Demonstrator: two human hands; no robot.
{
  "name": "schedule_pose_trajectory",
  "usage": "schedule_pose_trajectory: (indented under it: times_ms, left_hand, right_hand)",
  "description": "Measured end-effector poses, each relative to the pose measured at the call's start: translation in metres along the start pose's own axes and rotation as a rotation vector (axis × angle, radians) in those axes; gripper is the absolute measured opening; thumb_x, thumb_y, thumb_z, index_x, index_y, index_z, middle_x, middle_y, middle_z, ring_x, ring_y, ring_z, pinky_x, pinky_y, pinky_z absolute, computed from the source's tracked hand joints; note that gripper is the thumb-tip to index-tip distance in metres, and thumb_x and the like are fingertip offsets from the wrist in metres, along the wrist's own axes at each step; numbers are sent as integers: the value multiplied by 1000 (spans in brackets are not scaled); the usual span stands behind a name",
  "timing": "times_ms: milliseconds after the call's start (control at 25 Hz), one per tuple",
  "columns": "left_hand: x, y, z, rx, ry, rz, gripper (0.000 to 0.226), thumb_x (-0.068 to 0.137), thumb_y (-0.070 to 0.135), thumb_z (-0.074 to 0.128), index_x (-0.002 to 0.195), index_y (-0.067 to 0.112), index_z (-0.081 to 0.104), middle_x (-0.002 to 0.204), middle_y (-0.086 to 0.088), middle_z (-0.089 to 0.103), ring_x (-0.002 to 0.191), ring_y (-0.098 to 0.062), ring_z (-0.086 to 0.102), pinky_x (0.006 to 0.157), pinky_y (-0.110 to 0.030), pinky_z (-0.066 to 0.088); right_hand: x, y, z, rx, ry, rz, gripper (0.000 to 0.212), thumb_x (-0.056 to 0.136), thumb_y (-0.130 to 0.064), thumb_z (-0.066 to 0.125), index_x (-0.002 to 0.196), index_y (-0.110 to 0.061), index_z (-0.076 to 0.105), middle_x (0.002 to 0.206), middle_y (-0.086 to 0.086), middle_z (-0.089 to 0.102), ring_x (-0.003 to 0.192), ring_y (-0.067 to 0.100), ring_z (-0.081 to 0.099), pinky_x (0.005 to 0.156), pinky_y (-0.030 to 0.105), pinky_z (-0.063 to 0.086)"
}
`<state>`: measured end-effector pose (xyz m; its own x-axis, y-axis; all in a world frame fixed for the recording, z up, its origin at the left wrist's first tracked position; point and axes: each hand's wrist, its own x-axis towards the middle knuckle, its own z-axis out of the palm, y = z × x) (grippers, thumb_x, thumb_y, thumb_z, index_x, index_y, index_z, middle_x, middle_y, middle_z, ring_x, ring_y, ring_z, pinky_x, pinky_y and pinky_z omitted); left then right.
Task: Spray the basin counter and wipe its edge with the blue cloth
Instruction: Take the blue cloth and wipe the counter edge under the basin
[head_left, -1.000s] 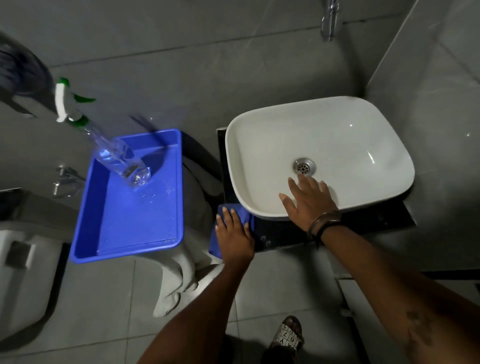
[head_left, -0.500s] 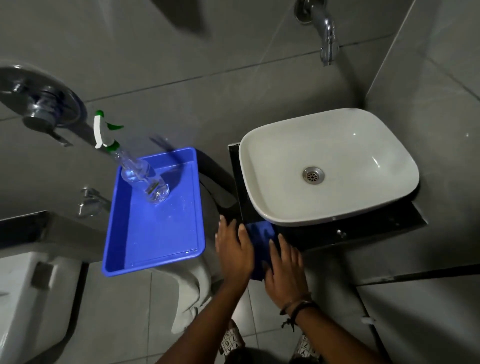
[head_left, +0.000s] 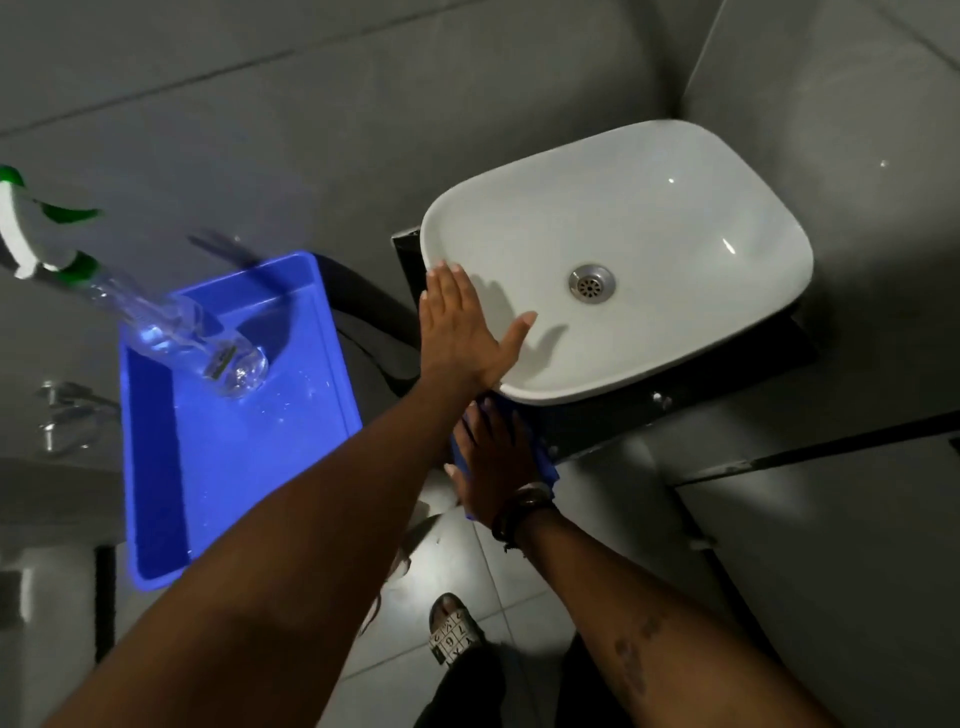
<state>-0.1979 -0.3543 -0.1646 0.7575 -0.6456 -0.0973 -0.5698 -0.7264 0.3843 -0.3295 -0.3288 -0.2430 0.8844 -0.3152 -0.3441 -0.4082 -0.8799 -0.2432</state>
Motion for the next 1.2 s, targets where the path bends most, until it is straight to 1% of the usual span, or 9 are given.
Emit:
schedule_pose_trajectory:
  times_ms: [160, 280, 440, 600, 760, 880, 960, 1080, 1200]
  left_hand:
    - [16, 7, -3, 55, -5, -85, 113, 82, 81, 26, 153, -3, -2, 162, -23, -6, 151, -33, -10, 123, -45, -4]
    - [15, 6, -1, 64, 29, -116, 113, 82, 82, 26, 153, -3, 0, 162, -23, -5, 151, -33, -8, 123, -45, -3]
    - [18, 2, 3, 90, 50, -107, 114, 81, 83, 26, 153, -2, 0, 162, -23, -5, 151, -34, -7, 123, -46, -2]
    - [22, 3, 10, 95, 77, -102, 116, 80, 82, 33, 152, -4, 1, 162, -25, -4, 151, -36, -5, 123, -49, 1]
    - [23, 1, 10, 117, 90, -109, 118, 78, 81, 34, 152, -5, 0, 162, -25, -5, 151, -36, -5, 123, -49, 1]
    - [22, 0, 10, 108, 87, -105, 118, 79, 81, 36, 152, -4, -1, 162, -24, -6, 151, -36, -6, 122, -48, 0]
    - [21, 1, 7, 90, 80, -98, 117, 80, 80, 37, 152, -4, -2, 162, -24, -6, 151, -35, -6, 122, -48, 0]
    - [24, 4, 7, 75, 79, -103, 117, 80, 80, 37, 152, -4, -1, 162, -25, -5, 151, -37, -5, 123, -50, 2]
    - [14, 0, 5, 71, 75, -99, 117, 79, 79, 38, 152, -5, 0, 161, -26, -4, 151, -37, -3, 123, -49, 3]
  right_hand:
    - [-13, 50, 0, -156, 49, -104, 65, 90, -51, 32, 145, -17, 32, 155, 8, 33, 144, 30, 28, 114, 55, 27]
    - [-26, 104, -2, -142, 96, -66, 64, 88, -52, 38, 144, -21, 33, 151, 1, 39, 140, 24, 33, 117, 48, 22]
    - [-42, 198, -10, -139, 131, 101, 63, 88, -52, 35, 141, -18, 41, 147, 3, 47, 139, 24, 38, 114, 47, 18]
    - [-40, 310, -42, -45, 210, 383, 68, 88, -52, 26, 139, -12, 44, 148, 9, 44, 142, 28, 32, 116, 49, 23]
    - [-28, 368, -60, 50, 273, 544, 72, 88, -53, 22, 147, -12, 29, 158, 9, 24, 147, 31, 15, 117, 54, 17]
    - [-22, 356, -59, 79, 319, 630, 73, 87, -53, 19, 146, -11, 30, 158, 9, 25, 147, 31, 15, 117, 55, 12]
    - [-18, 327, -54, 99, 341, 637, 73, 86, -53, 19, 139, -9, 43, 153, 12, 35, 145, 32, 22, 116, 57, 15]
    - [-19, 259, -35, 55, 421, 543, 59, 86, -52, 33, 120, -12, 60, 137, 11, 56, 138, 31, 38, 113, 55, 26]
    - [-34, 165, -6, 192, 447, 417, 54, 87, -53, 42, 128, -20, 54, 139, 5, 54, 138, 27, 39, 114, 51, 20]
